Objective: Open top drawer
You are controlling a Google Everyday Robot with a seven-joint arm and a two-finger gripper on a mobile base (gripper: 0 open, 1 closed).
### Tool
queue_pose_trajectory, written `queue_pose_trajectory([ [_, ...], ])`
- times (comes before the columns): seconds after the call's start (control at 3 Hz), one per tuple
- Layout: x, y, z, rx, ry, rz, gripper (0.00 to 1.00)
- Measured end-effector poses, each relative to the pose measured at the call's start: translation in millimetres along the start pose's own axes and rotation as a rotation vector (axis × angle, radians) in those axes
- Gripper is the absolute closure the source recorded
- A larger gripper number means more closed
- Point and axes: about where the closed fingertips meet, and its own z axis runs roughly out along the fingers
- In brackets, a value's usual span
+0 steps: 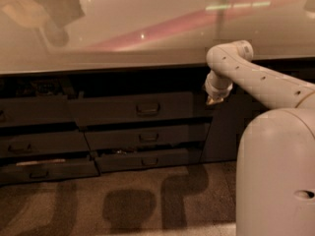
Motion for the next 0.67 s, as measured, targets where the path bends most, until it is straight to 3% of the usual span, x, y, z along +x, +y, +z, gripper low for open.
queue_pose_trajectory([
  [0.67, -1.6, 4.8, -1.3, -0.004, 0.003, -0.004, 1.0],
])
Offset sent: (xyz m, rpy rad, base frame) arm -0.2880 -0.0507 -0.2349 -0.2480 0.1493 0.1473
